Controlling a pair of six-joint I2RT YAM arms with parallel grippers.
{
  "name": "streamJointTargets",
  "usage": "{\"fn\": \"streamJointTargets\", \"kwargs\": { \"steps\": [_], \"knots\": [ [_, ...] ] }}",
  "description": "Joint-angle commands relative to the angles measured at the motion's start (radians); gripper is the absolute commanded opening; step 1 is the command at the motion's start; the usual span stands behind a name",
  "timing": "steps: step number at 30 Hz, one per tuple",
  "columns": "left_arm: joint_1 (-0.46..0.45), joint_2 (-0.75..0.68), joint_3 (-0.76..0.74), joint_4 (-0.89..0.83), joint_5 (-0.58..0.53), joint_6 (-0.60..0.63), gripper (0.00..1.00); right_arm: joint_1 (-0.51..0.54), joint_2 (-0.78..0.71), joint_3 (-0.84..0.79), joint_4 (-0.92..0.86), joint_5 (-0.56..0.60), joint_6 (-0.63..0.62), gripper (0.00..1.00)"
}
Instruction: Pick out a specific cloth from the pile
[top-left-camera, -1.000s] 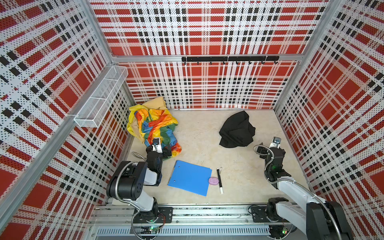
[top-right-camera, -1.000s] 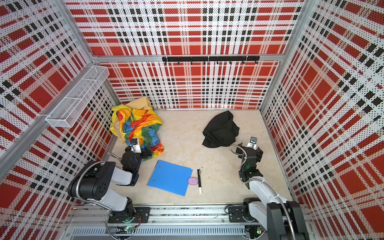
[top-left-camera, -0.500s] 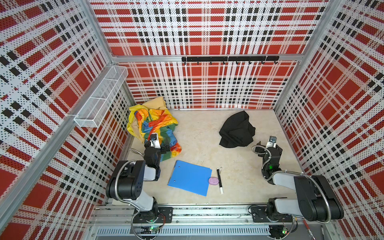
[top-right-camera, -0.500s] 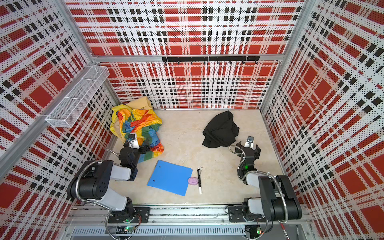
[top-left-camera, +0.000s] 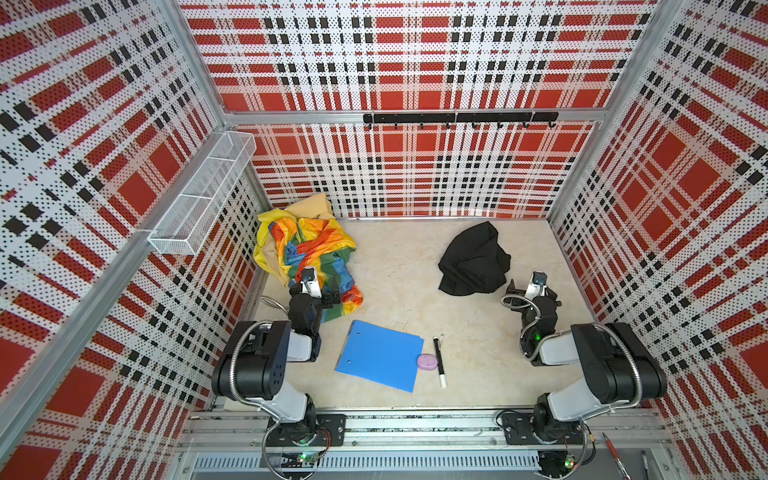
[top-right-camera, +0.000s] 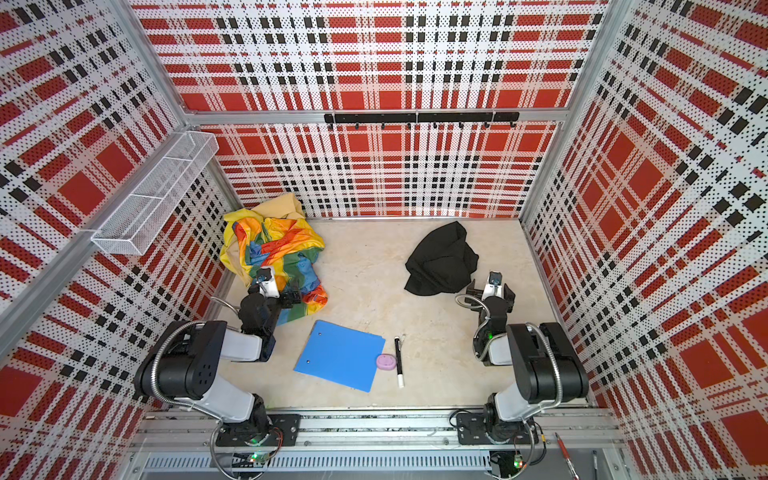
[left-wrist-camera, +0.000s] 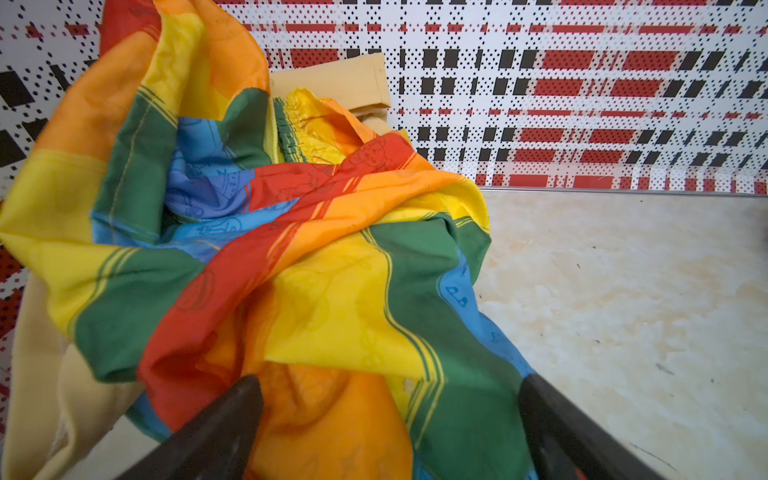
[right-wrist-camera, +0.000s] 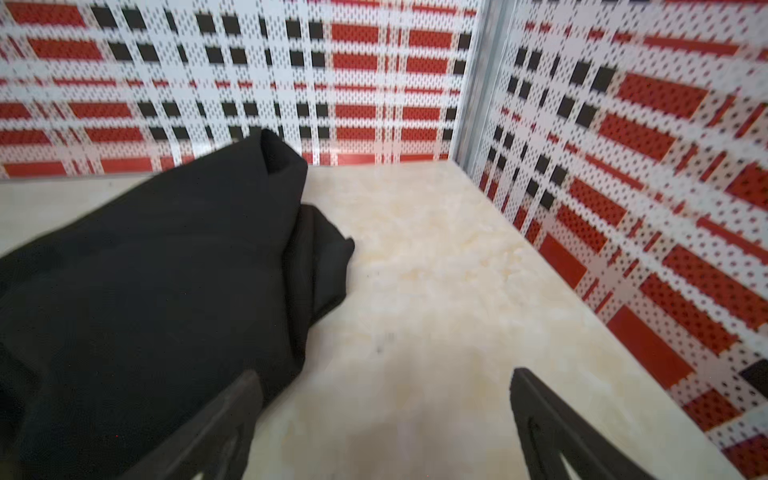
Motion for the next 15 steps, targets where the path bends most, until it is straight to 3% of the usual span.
{"fn": "streamJointTargets", "kwargs": {
  "steps": [1,9,12,15],
  "knots": [
    [0.001,-0.009,0.007,0.015,0.01,-0.008,0.99,0.002,0.005,0.008,0.142,-0.003,-0.005,1.0],
    [0.002,-0.011,0.007,0.015,0.01,-0.009,0.99,0.002,0.0,0.01,0.13,0.001,0.001,1.0],
    [0.017,-0.011,0.004,0.02,0.093,0.0,0.99,0.001,0.001,0.011,0.132,0.004,0.001,1.0],
    [0.032,-0.009,0.003,0.024,0.145,-0.002,0.99,-0.001,-0.002,-0.017,0.179,-0.099,-0.03,1.0]
  ]
}}
